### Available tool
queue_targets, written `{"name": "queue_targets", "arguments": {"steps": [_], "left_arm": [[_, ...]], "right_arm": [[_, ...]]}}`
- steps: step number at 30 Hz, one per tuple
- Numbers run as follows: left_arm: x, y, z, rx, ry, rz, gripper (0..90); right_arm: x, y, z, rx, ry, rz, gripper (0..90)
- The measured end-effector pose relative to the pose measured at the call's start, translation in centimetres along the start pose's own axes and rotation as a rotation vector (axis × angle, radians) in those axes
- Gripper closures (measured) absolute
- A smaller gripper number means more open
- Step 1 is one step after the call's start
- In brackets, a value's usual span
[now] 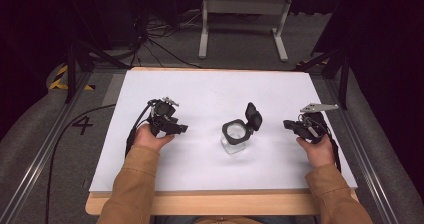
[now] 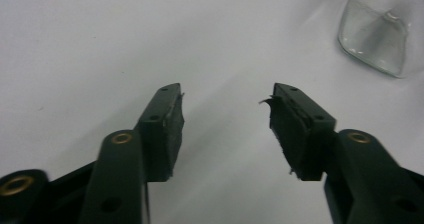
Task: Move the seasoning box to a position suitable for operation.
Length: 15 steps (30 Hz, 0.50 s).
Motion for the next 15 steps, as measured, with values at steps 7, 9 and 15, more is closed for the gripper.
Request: {"name": "queue_targets", "arguments": {"steps": [7,9,15], "left_arm": [[-1.2,2.2,-0.7,0.065,0.049,0.052,73.6],[-1.0,2.9,-1.0,0.087,0.051,0.076,80.1],[0.4,5.7,-1.8,0.173,0.001,0.126,89.3]], "right_arm": [[-0.7,-0.5,-0.6,0.038,0.022,-0.058,89.1],[-1.0,-0.8,-0.9,0.034,0.039,-0.063,89.1],[-1.7,-1.8,-1.8,0.012,0.060,-0.081,89.1]]}}
Point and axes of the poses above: each handheld gripper's, and its own axes: x roughly forward along the jaws, z roughly out of its underside, y roughly to its right, the point moved 2 cm from there along x, roughly forward along the jaws, and after that the axes turned 15 degrees about z, right-handed, at the moved point
